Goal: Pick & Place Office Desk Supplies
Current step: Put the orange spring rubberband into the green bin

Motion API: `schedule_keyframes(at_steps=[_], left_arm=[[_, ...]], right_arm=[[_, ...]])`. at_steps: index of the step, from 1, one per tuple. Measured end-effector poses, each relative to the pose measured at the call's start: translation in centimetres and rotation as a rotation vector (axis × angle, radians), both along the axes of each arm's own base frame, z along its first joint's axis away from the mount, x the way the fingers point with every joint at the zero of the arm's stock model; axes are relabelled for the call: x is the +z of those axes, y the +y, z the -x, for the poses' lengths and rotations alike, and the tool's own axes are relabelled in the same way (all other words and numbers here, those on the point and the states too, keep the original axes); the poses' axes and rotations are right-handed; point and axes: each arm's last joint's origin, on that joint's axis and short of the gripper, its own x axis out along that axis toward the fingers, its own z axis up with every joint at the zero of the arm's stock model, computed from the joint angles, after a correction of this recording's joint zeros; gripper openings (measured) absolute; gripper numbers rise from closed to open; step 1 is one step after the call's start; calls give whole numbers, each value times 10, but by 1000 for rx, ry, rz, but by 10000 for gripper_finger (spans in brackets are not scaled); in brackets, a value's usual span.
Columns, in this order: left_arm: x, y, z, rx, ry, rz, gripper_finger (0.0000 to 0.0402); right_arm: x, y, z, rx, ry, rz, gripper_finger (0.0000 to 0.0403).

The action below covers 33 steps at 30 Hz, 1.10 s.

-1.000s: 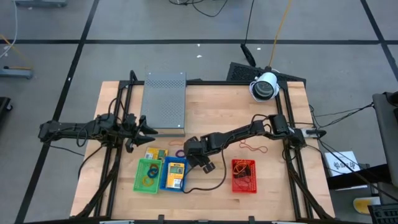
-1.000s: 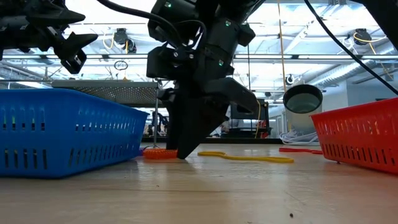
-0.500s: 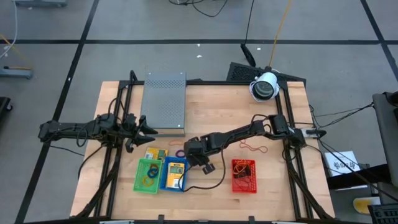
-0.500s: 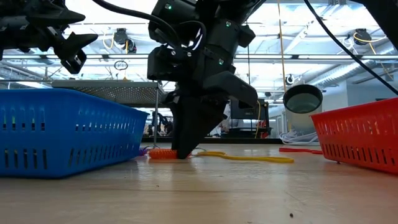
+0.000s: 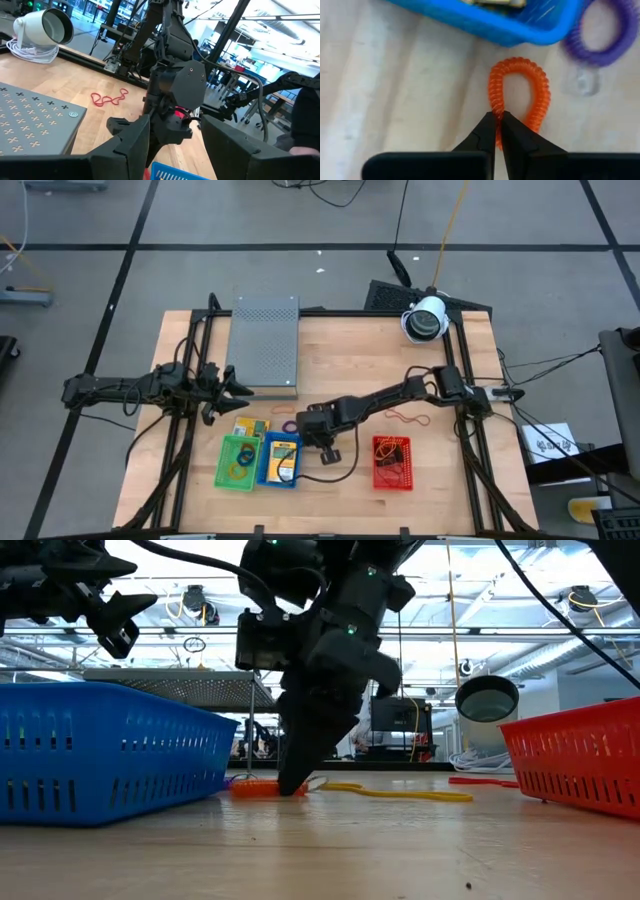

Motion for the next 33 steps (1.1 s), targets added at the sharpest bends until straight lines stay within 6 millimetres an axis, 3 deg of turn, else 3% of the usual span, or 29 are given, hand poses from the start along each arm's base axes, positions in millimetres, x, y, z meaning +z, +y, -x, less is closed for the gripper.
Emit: schedule_keyframes(at_steps=[10,16,19,24,30,33], left_arm=[[0,0,0,0,0,0,186],[0,0,0,0,0,1,186],[0,0,0,0,0,0,186],[0,0,0,0,0,0,186],[0,0,0,0,0,1,186],[0,0,0,0,0,0,186]], right_arm=[[29,13,11,-64,-2,-45,6],[52,14,30,-84,-16,-49,6],[70,12,47,-121,-74,-33,6],[119,21,67,-131,-299,-69,6],[164,33,62,-114,-519,-122,6],[178,43,45,-77,-588,-151,6]])
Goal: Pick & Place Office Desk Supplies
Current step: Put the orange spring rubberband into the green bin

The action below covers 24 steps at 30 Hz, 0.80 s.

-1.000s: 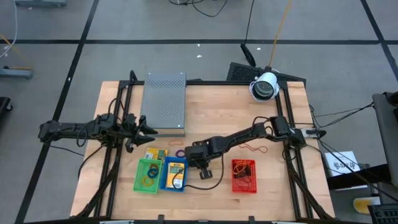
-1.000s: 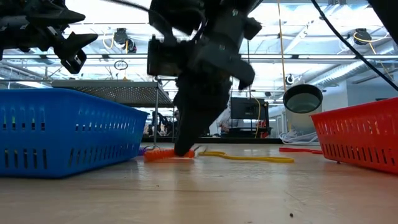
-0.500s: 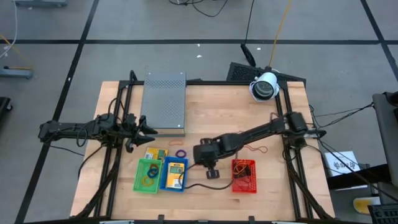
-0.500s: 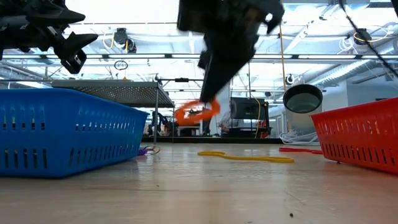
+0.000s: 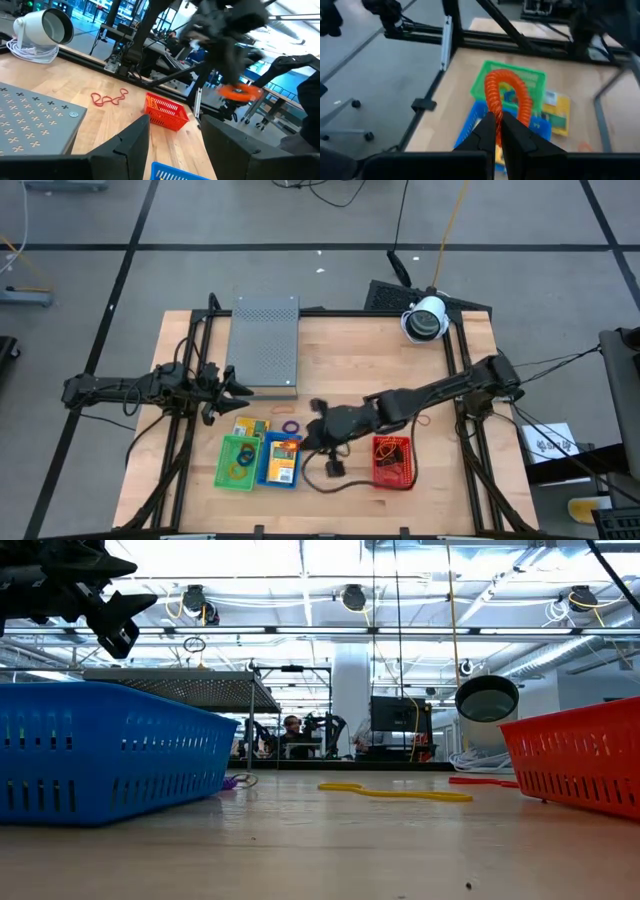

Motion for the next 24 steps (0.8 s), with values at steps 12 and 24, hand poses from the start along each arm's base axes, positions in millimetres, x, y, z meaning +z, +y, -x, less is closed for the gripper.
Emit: schedule_keyframes(at_steps=[12,24], left_arm=[[0,0,0,0,0,0,186],[0,0,0,0,0,0,186]], right_arm=[[-15,38,-85,149,-75,8,6],[-52,28,-128,83,-123,-34,6]])
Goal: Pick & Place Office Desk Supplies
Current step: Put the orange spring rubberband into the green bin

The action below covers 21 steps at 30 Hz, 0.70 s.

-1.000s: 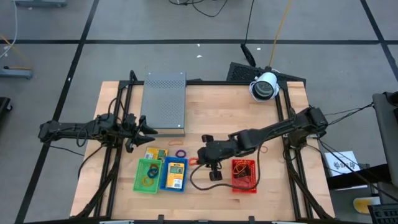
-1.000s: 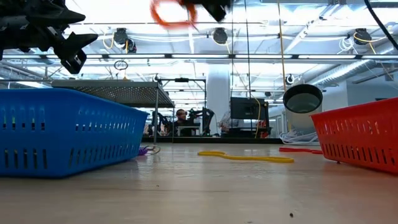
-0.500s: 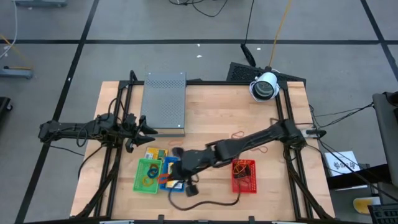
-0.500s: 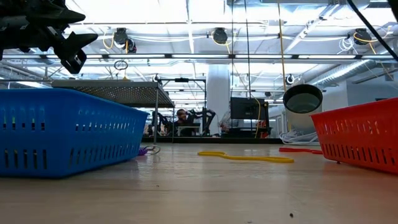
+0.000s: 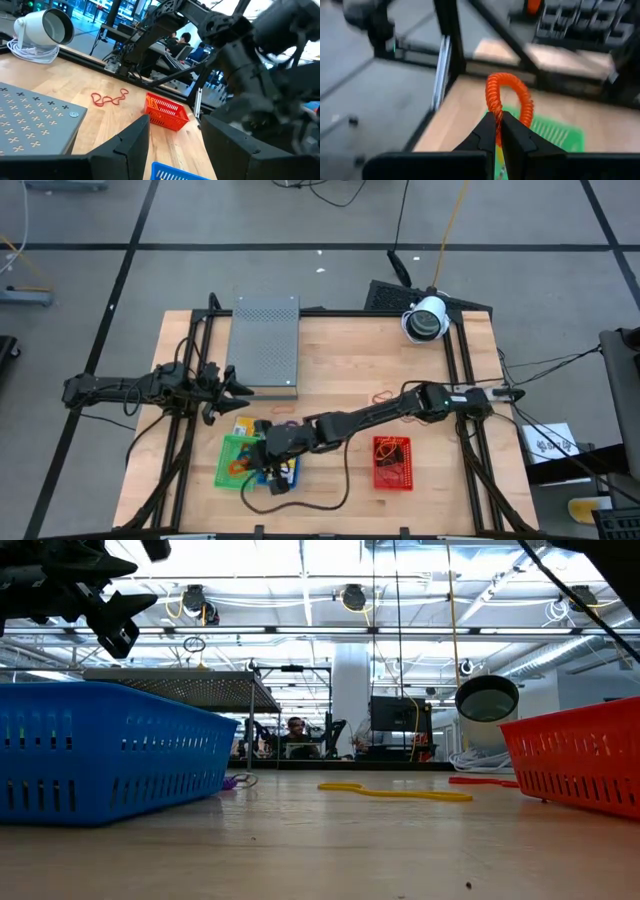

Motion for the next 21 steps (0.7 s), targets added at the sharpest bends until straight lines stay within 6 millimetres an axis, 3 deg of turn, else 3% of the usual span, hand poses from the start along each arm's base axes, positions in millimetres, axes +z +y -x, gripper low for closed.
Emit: schedule_keyframes(at_steps=[5,16,21], left_arm=[[0,0,0,0,-1,0,186],[0,0,0,0,-1,0,186],[0,0,0,0,-1,0,186]], right_arm=[[-9,-11,-10,-23,-28,-12,6],[-67,-21,-28,-4,57,109,6],[-78,-23,-33,5,20,142,6]])
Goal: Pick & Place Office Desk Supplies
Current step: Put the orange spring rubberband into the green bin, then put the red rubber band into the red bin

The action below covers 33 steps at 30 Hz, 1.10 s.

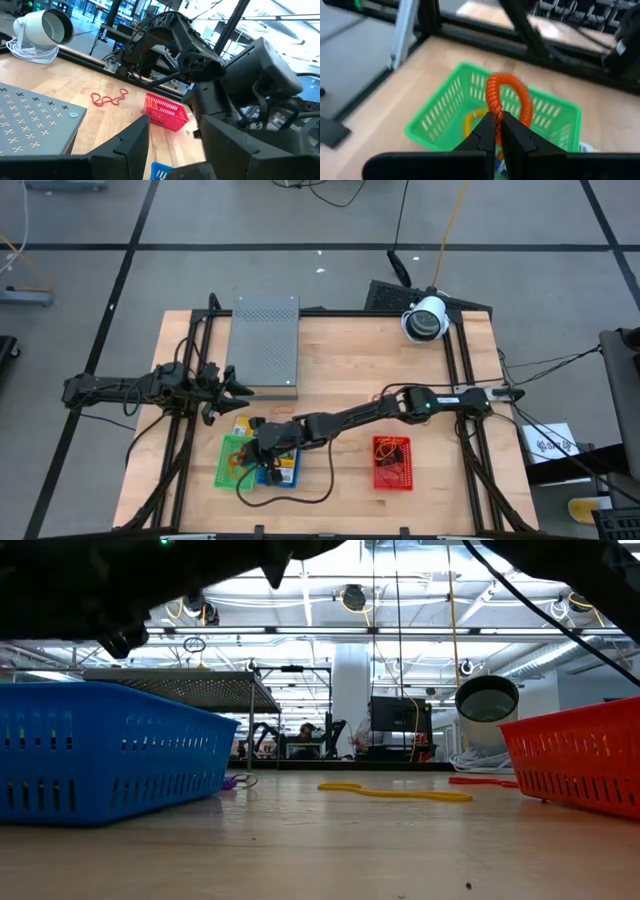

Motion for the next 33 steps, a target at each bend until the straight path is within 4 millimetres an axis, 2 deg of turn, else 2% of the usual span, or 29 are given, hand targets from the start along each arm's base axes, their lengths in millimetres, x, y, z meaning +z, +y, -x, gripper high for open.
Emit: schedule_keyframes(at_steps=[11,23,33], left_arm=[[0,0,0,0,1,0,186],[0,0,0,0,1,0,186],[0,0,0,0,1,0,186]], right_arm=[[-18,-6,-3,-29,18,83,12],[-19,-7,-3,-30,34,87,89],[-19,-4,-1,-30,48,81,109]])
